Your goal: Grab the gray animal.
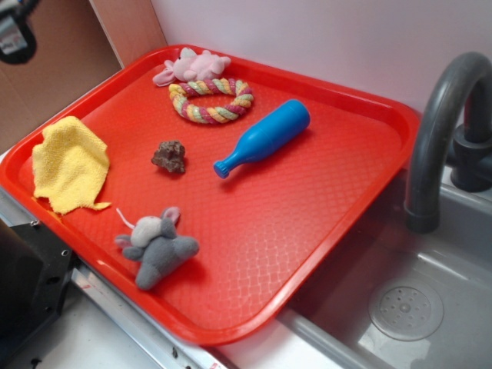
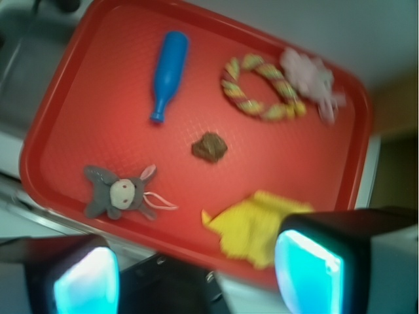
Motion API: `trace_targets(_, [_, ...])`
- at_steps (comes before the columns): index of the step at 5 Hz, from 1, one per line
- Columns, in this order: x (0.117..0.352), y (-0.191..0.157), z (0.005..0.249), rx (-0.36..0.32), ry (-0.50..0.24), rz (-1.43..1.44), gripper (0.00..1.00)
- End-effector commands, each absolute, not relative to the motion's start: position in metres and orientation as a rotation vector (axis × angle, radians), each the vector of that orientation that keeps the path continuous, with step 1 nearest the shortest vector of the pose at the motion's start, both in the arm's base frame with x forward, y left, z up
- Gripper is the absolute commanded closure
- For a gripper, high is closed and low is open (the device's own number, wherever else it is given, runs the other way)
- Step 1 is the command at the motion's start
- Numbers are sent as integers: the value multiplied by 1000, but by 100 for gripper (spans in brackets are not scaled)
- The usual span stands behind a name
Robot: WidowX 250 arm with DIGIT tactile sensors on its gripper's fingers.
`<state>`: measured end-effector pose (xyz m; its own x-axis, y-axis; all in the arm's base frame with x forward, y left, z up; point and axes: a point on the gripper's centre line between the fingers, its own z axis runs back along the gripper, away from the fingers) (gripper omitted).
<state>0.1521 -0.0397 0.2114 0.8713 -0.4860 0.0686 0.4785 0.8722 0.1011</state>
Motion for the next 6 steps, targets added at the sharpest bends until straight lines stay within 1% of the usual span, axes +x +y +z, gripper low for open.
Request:
trace_targets(1, [161, -86, 185, -24, -233, -996, 0])
trace_targets(2, [144, -98, 170, -153, -201, -1231, 0])
trace_targets(3, [132, -107, 153, -199, -120, -1256, 0])
trace_targets(4, [123, -101, 121, -174, 2, -1234, 0])
trace_targets(5, [124, -93, 91, -151, 72, -1223, 0])
trace_targets(6, [123, -100, 68, -110, 162, -1236, 0])
